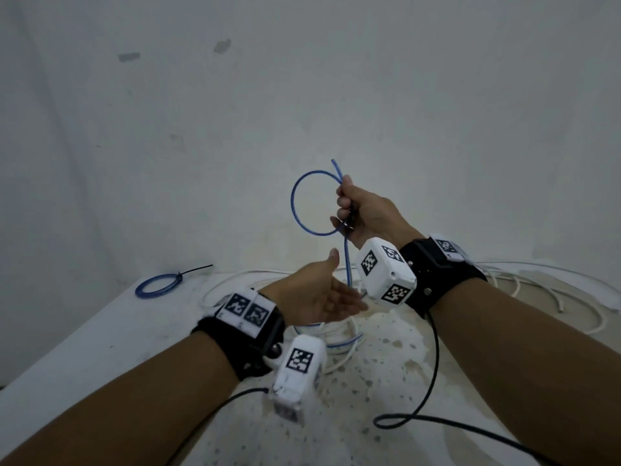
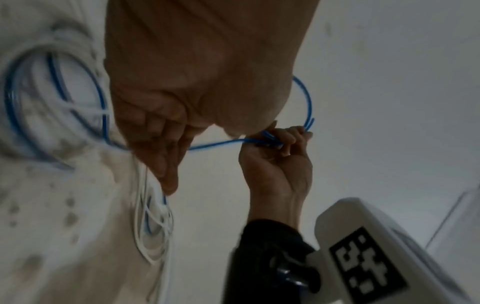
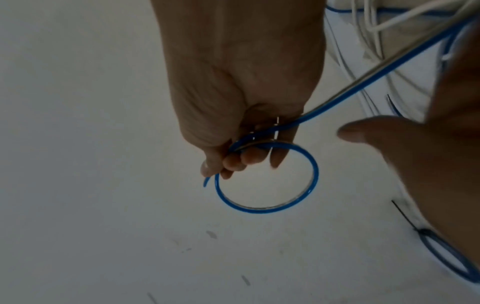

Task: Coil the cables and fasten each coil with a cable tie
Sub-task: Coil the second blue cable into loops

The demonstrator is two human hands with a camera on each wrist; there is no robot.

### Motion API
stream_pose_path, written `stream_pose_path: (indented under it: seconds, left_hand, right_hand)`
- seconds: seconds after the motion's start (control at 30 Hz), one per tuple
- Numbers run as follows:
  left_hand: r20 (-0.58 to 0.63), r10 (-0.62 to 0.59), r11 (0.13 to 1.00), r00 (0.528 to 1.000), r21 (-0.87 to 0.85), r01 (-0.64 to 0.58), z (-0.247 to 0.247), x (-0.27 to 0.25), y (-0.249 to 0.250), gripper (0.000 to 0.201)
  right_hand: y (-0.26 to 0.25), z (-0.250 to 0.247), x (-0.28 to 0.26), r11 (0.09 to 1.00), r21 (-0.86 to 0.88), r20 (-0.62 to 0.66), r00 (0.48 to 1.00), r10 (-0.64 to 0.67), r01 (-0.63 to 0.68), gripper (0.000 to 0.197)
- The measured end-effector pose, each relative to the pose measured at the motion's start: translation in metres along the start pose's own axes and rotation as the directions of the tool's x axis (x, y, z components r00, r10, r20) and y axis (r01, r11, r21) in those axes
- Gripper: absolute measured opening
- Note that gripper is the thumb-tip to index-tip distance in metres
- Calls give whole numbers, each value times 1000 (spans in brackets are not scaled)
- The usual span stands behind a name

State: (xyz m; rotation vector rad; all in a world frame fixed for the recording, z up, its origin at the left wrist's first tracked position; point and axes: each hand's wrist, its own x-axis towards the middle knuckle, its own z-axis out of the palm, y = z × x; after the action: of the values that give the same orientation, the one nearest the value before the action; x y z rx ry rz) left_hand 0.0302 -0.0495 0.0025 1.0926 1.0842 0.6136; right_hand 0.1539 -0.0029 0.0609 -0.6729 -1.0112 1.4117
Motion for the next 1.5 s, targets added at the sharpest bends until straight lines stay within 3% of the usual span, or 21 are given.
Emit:
stream_pose_path:
  seconds: [0.07, 0.13, 0.17, 0.2, 0.27, 0.33, 0.4, 0.43, 0.47, 0.5, 0.57, 0.67, 0.77, 0.93, 1.17, 1.3, 1.33, 1.5]
  left_hand:
    - [1, 7, 930, 1000, -366, -6, 12, 17, 8, 84]
    - [-138, 10, 772, 990, -628, -95, 22, 35, 16, 51]
    - [-248, 26, 742, 968, -645, -185, 25, 39, 20, 32]
    - [-332, 50, 749, 942, -611, -255, 31, 42, 26, 20]
    - [-428, 137, 816, 893, -462, -347, 43, 43, 34, 16]
    - [-473, 149, 761, 868, -505, -406, 52, 44, 42, 27]
    - [-425, 94, 677, 901, -636, -370, 53, 50, 48, 38]
    - [-434, 70, 742, 898, -579, -338, 56, 49, 47, 45]
    - [-511, 134, 859, 849, -368, -357, 57, 53, 44, 50]
    - [-530, 180, 873, 829, -303, -383, 57, 52, 43, 49]
    - [-458, 234, 765, 857, -458, -453, 56, 57, 47, 36]
    - [-527, 271, 840, 806, -280, -466, 63, 46, 52, 22]
    - [-546, 381, 888, 746, -7, -459, 55, 34, 55, 24]
    - [-505, 443, 894, 741, 189, -406, 18, 21, 60, 21]
    - [-538, 469, 879, 701, 203, -432, -20, 8, 54, 27]
    - [-451, 415, 879, 790, -26, -476, -33, 1, 47, 26]
    - [-438, 422, 859, 794, -88, -505, -34, -1, 48, 26]
    - [-467, 521, 768, 715, -108, -631, -45, -9, 55, 24]
  right_hand:
    - [-4, -4, -4, 997, 76, -15, 1000, -18, 19, 29]
    - [-8, -14, -8, 993, 117, -55, 998, -27, 33, 32]
    - [-9, -19, -10, 990, 132, -84, 996, -28, 39, 33]
    - [-11, -26, -12, 988, 144, -117, 993, -32, 49, 33]
    - [-13, -38, -16, 984, 166, -179, 983, -38, 68, 34]
    - [-17, -48, -19, 982, 168, -234, 971, -48, 89, 35]
    - [-25, -57, -23, 982, 146, -278, 958, -75, 120, 35]
    - [-30, -60, -25, 982, 134, -292, 952, -92, 136, 36]
    - [-35, -63, -27, 981, 124, -302, 947, -108, 151, 36]
    - [-40, -66, -28, 980, 117, -310, 943, -120, 163, 35]
    - [-50, -70, -29, 978, 101, -324, 936, -139, 181, 35]
    - [-56, -71, -28, 976, 103, -346, 927, -143, 190, 35]
    - [-49, -67, -24, 979, 118, -343, 932, -117, 166, 36]
    - [-18, -51, -21, 988, 122, -305, 951, -56, 98, 35]
    - [17, -22, -17, 995, 103, -242, 970, 16, 9, 34]
    - [24, -8, -12, 992, 126, -238, 971, 11, 20, 35]
    - [25, -4, -11, 991, 129, -225, 974, 11, 19, 35]
    - [33, 8, -10, 989, 148, -114, 993, 35, -18, 35]
